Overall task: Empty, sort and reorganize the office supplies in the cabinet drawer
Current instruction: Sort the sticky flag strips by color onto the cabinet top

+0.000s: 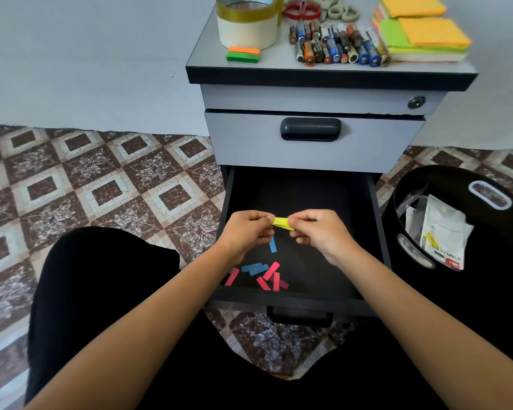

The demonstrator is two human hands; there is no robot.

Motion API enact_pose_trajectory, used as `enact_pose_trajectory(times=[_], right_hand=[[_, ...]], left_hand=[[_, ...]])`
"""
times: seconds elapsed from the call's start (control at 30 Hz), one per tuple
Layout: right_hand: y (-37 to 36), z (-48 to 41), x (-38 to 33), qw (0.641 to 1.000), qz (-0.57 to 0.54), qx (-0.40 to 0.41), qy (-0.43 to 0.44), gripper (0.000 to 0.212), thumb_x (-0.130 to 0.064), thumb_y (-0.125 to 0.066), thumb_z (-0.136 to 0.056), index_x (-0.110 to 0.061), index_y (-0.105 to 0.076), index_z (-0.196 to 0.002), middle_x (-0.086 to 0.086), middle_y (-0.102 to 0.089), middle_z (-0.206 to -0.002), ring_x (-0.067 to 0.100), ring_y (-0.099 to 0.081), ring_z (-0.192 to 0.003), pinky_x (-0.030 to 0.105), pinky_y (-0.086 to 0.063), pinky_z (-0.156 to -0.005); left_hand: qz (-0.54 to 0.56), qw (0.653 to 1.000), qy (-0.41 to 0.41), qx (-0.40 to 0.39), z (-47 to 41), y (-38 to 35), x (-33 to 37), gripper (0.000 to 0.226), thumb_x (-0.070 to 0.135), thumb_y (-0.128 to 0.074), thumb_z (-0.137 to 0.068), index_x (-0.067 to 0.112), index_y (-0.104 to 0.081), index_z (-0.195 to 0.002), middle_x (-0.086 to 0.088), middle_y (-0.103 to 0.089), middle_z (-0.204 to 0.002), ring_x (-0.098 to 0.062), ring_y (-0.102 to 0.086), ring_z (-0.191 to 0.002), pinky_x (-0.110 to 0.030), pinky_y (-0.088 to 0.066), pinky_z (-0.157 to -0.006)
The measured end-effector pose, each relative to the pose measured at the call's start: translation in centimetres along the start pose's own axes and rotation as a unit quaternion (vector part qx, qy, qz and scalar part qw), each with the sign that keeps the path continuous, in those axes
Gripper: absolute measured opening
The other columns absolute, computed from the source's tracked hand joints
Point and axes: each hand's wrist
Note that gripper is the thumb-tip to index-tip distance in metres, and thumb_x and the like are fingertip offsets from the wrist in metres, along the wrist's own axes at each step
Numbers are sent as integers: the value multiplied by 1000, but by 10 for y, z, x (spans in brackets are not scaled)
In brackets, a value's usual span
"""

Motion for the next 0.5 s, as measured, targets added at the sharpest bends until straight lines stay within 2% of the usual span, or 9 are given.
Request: enact_pose_trajectory(times=[0.17, 0.33, 0.5], right_hand=[[-1, -1, -19, 1000, -7, 8, 19, 9, -11, -63, -89, -17, -69, -89, 8, -69, -84, 14, -66, -75, 25, -54, -68], [3, -5, -58, 998, -25, 8, 54, 10, -9, -63, -88, -16, -70, -87, 4, -68, -79, 10, -65, -70, 20, -52, -62], [5, -12, -104, 995, -36, 19, 92, 10, -6, -62, -88, -6, -68, -97, 5, -66, -76, 10, -62, -66, 19, -51, -60]], left_hand=[[-2, 1000, -19, -22, 5, 10, 27, 8, 10, -56, -92, 12, -64, -89, -5, -60, -78, -10, -59, -72, -23, -54, -72], [-9, 998, -61, -23, 7, 20, 64, 4, 9, -58, -91, 10, -62, -92, -4, -61, -77, -9, -60, -70, -19, -53, -68], [-25, 993, -114, -4, 5, 29, 108, 6, 11, -59, -91, 13, -62, -86, -4, -61, -74, -8, -60, -67, -17, -53, -65]])
Point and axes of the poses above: each hand's wrist, its own z-axis away from the middle knuckle, its own y-axis out of the back of the hand, x = y × z
